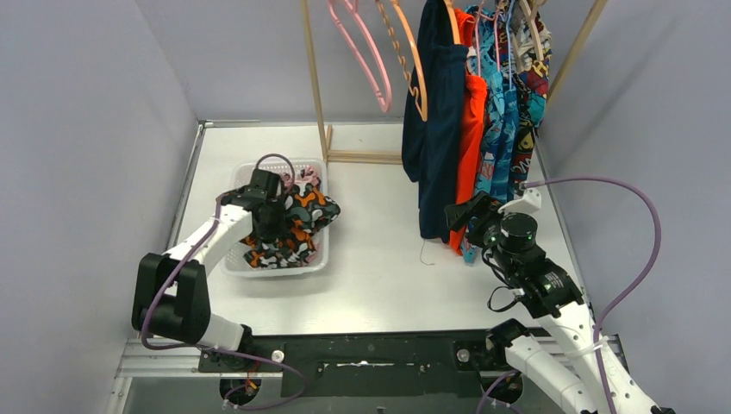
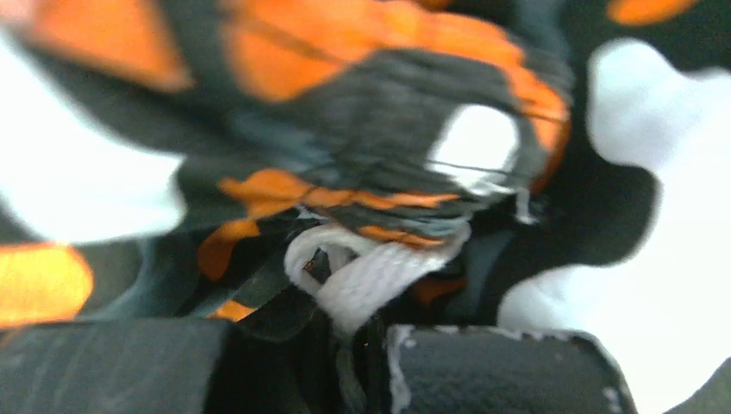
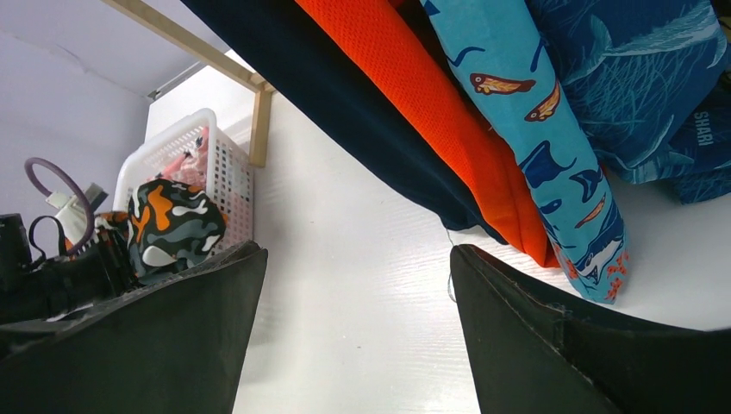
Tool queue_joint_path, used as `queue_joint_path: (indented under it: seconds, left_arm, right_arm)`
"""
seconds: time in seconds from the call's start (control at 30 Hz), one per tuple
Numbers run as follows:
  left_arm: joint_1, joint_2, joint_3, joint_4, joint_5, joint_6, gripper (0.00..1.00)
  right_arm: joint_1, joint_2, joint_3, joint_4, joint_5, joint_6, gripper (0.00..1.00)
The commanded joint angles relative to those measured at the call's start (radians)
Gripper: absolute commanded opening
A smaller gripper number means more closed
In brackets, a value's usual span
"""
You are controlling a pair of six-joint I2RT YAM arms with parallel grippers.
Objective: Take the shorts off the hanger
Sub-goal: Place the shorts in the basket.
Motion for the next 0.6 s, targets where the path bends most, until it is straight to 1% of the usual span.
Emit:
queue_joint_path:
  seconds: [0.0,0.07,0.13,0.17,0.23,0.3,0.33,0.4,0.43,0.5,0.57]
  left_arm:
    - [-0.116,-0.058,-0.013,-0.120,0.110,-0.122,0.00]
    - [-0.118,-0.076,0.007,-0.155,0.087,-0.139,0.01]
    - [-0.112,-0.107,0.058,-0.201,0.004,-0.138,0.21]
    - [-0.099,-0.128,0.088,-0.230,-0.033,-0.128,0.28]
    - [-0.082,-0.173,0.160,-0.260,-0.088,-0.111,0.36]
    - [-0.076,-0.211,0.240,-0.286,-0.099,-0.088,0.48]
    - [-0.074,-0.224,0.278,-0.297,-0.108,-0.079,0.53]
    - [-0.075,-0.235,0.355,-0.304,-0.114,-0.053,0.59]
    - [-0.074,-0.236,0.387,-0.295,-0.113,-0.046,0.59]
    - [-0.075,-0.226,0.411,-0.240,-0.057,-0.021,0.61]
    - [-0.075,-0.185,0.423,-0.188,0.020,0.008,0.61]
  right_arm:
    - [0.002,-0.003,0.024,0.030,0.034,0.000,0.80]
    - [0.003,-0.001,0.027,0.027,0.030,0.002,0.80]
    - [0.002,-0.003,0.029,0.020,0.029,0.001,0.80]
    - [0.002,-0.006,0.031,0.016,0.030,-0.002,0.80]
    - [0.003,-0.013,0.034,0.003,0.037,-0.004,0.80]
    - [0.002,-0.021,0.037,-0.006,0.049,-0.004,0.80]
    - [0.002,-0.025,0.037,-0.009,0.055,-0.003,0.80]
    - [0.003,-0.035,0.041,-0.015,0.063,0.001,0.81]
    - [0.003,-0.038,0.040,-0.015,0.065,0.003,0.81]
    - [0.003,-0.042,0.034,-0.012,0.068,0.010,0.81]
    - [0.002,-0.040,0.031,-0.009,0.067,0.014,0.81]
